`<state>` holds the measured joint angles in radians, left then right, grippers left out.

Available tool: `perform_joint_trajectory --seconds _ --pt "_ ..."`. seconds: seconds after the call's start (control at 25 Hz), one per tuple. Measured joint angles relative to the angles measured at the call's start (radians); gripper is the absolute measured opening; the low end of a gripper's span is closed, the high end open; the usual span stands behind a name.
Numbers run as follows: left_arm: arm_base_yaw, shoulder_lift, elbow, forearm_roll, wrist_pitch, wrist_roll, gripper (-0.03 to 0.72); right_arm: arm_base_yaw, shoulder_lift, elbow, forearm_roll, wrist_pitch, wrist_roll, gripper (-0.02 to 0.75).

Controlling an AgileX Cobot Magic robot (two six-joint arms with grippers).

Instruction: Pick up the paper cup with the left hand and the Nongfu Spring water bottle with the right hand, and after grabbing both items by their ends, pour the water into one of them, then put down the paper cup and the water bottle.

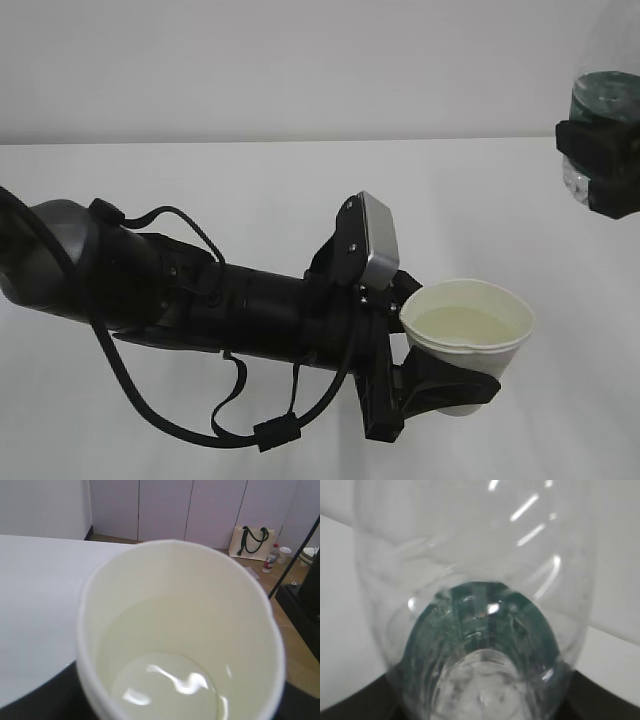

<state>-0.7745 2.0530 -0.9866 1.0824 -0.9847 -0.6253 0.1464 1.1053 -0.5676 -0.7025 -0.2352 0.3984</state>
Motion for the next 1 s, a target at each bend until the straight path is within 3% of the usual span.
perform_joint_trajectory --seconds 0.52,1.0 --pt "0.000 0.000 0.000 -0.001 0.000 0.000 0.470 0.000 0.130 0.000 0.146 -0.147 -0.002 0.404" --pt "0.000 0.000 0.000 -0.053 0.004 0.000 0.470 0.000 0.248 0.000 0.332 -0.293 -0.153 0.405"
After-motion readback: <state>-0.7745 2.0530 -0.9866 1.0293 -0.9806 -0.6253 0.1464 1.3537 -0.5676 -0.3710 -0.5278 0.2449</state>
